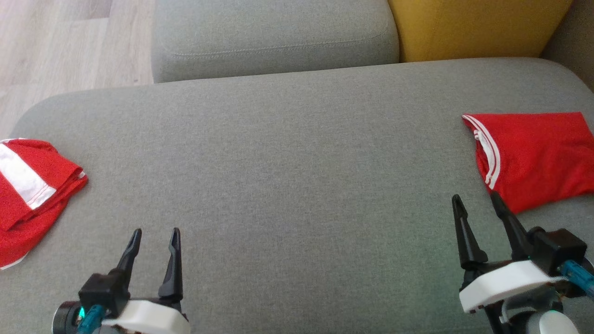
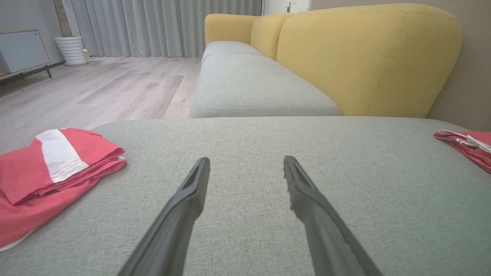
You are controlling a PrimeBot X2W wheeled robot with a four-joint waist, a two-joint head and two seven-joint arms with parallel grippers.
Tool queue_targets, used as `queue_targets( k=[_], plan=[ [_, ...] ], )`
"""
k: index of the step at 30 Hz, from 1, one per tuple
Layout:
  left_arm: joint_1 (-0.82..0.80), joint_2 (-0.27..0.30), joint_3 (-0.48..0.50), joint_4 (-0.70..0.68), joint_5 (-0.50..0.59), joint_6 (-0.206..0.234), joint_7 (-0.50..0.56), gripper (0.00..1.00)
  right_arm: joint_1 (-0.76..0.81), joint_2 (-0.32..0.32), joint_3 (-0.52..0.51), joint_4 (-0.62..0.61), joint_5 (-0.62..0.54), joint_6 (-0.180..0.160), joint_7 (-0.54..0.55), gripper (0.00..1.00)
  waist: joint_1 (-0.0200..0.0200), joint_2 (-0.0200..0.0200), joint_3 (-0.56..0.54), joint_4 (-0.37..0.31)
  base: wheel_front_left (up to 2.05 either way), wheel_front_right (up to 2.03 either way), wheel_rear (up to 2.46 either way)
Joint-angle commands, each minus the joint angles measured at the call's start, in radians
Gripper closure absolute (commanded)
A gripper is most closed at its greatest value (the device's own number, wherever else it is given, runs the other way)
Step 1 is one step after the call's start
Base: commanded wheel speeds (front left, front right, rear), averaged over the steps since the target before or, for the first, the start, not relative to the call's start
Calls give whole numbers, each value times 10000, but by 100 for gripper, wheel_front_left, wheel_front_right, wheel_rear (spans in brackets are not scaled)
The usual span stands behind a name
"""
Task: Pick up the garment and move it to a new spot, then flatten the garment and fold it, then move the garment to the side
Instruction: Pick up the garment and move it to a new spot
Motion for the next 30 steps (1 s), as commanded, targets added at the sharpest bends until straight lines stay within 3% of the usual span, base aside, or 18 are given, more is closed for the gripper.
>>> queue_targets(
  k=[1,17,22,30],
  plan=[
    [-330,188,390,-332,-57,85,-28,0,-304,-38,179,-410,-43,67,43,0,1,-1,-2,1,0,0,0],
    [-496,176,319,-369,-56,213,-98,0,-297,-38,57,-480,-307,67,103,0,1,-1,68,213,0,0,0],
    [-668,168,334,-370,-66,233,-138,0,-197,-37,1,-784,-501,67,163,0,1,-1,88,846,0,0,0],
    [-1046,144,479,-471,-128,247,-243,0,-160,-37,157,-1215,-536,67,234,0,1,-1,138,2479,0,0,0]
  ],
)
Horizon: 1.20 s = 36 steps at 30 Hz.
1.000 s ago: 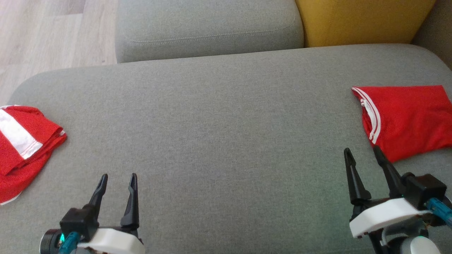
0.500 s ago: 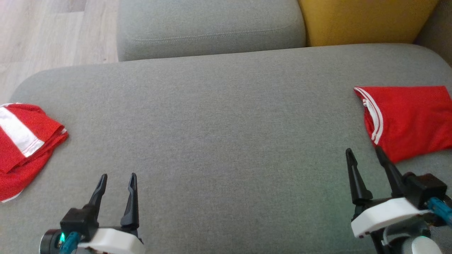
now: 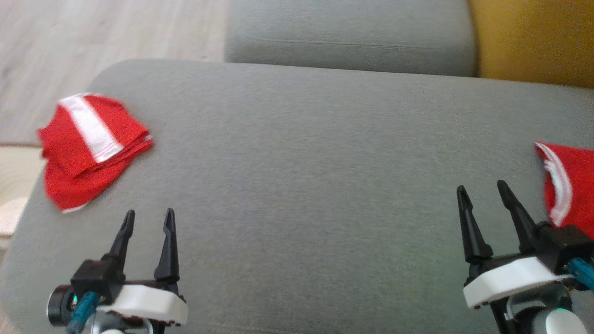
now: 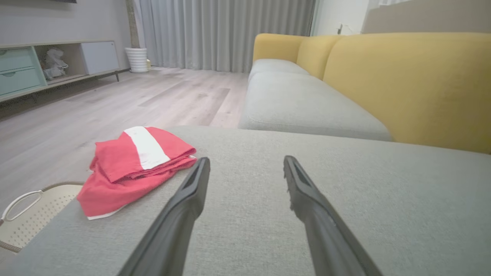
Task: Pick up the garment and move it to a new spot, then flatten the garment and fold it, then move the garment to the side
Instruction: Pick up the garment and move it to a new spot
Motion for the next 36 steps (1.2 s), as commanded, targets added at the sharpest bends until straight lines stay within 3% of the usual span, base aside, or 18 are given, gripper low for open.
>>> queue_targets(
  k=[1,9,16,26,31,36],
  plan=[
    [-635,100,491,-400,-53,69,-105,0,-215,-47,303,-478,-51,65,32,0,1,0,26,835,0,0,0],
    [-649,133,679,-505,-50,160,-177,0,-241,-47,639,-667,-78,65,107,0,1,0,-11,1979,0,0,0],
    [-611,157,729,-554,-63,182,-198,0,-287,-47,780,-680,-74,65,155,0,1,0,32,2290,0,0,0],
    [-822,88,783,-512,-89,143,-229,0,-486,-47,816,-758,-150,65,267,0,1,0,391,2315,0,0,0],
    [-1542,-6,858,-317,-236,-182,-242,0,-871,-47,986,-1053,-427,65,548,0,1,0,1359,2035,0,0,0],
    [-3091,-258,1539,382,-408,-543,-247,0,-1488,-66,1219,-1520,-874,65,986,0,1,0,2776,1660,0,0,0]
  ],
)
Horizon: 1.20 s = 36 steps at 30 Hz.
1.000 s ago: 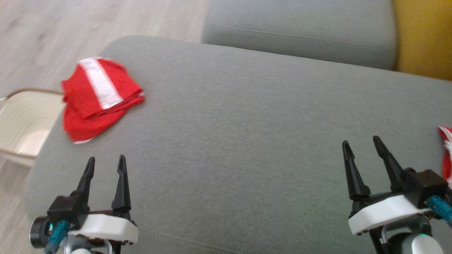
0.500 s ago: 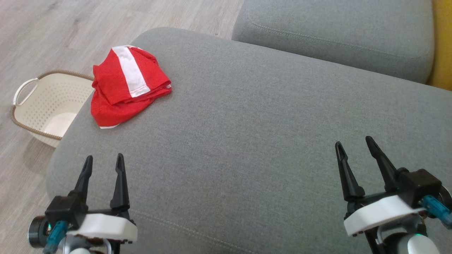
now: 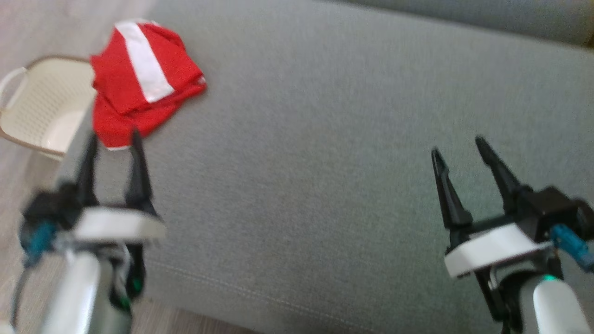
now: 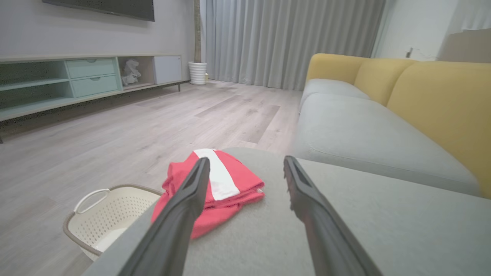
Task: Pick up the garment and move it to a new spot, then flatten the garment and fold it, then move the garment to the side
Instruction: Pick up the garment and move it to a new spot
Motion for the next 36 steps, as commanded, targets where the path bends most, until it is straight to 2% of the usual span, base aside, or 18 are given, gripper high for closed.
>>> queue_targets(
  k=[1,7,13,18,19,24,25,26,30,36],
  plan=[
    [-1086,103,714,157,-34,-133,-119,0,-603,-100,326,-528,-193,65,134,0,-1,0,1254,-447,0,0,0],
    [-3183,80,1675,2605,-378,-1068,-120,0,-1253,-301,456,-862,-378,65,389,0,-1,0,2621,-926,0,0,0],
    [-5305,514,2071,6051,-326,-1929,-121,0,-1777,-507,699,-943,-326,65,472,0,-1,0,3508,-1244,0,0,0],
    [-6582,989,1955,8913,-227,-2205,-41,0,-2122,-558,949,-829,-243,65,426,0,-1,0,3927,-1573,0,0,0],
    [-6582,989,1955,8913,-227,-2205,-41,0,-2122,-558,949,-829,-243,65,426,0,-1,0,3927,-1573,0,0,0],
    [-7367,1288,1896,10655,-230,-2248,68,0,-2155,-496,844,-683,-189,65,352,0,-1,0,4084,-1747,0,0,0],
    [-7480,1324,1840,10822,-197,-2283,48,58,-2143,-481,814,-668,-195,65,333,0,-1,0,4094,-1754,0,0,0],
    [-7584,1343,1842,10921,-222,-2328,13,100,-2126,-462,775,-652,-206,65,313,0,-1,0,4086,-1752,0,0,0],
    [-7747,1487,1821,10844,-157,-2415,-105,100,-2101,-408,561,-572,-194,65,182,0,-1,0,3894,-1687,0,0,0],
    [-7058,1646,2382,8890,74,-2274,-118,100,-2124,-303,226,-296,-118,65,-175,0,-1,0,3132,-1610,0,0,0]
  ],
)
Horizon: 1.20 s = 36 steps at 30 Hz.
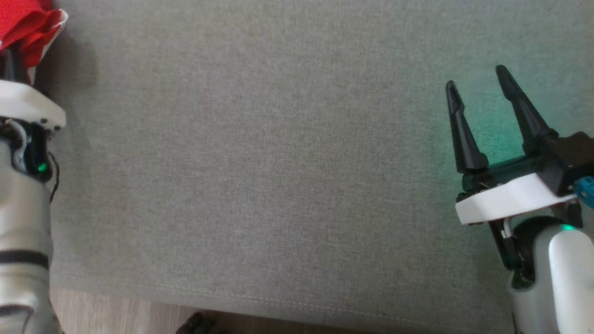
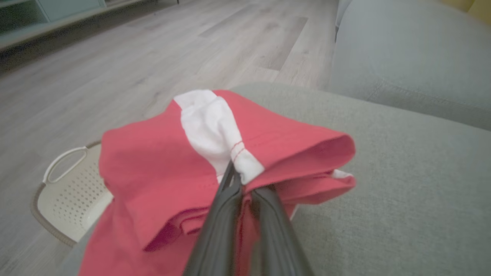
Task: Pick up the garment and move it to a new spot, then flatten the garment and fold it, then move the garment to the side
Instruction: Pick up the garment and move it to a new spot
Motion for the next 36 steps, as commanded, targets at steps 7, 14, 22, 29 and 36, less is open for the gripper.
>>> queue_targets(
  k=[7,14,22,29,36],
  plan=[
    [1899,535,1275,-2455,467,254,-49,100,168,243,28,335,319,65,-664,0,0,0,-1692,-188,0,0,0],
    [4134,-179,1912,-4915,936,436,-50,100,827,339,-71,981,639,65,-1289,0,0,0,-3067,-512,0,0,0],
    [7019,-1202,1783,-8057,1305,592,-18,100,1666,382,-135,1508,1346,65,-1693,0,0,0,-4254,-1144,0,0,0],
    [8332,-1773,1162,-9933,1459,738,507,100,1966,384,19,1624,1506,65,-1803,0,0,0,-4670,-1643,0,0,0],
    [8714,-2018,37,-10837,1645,551,1093,100,1932,385,169,1611,1637,65,-1723,0,0,0,-4659,-2403,0,0,0]
  ],
)
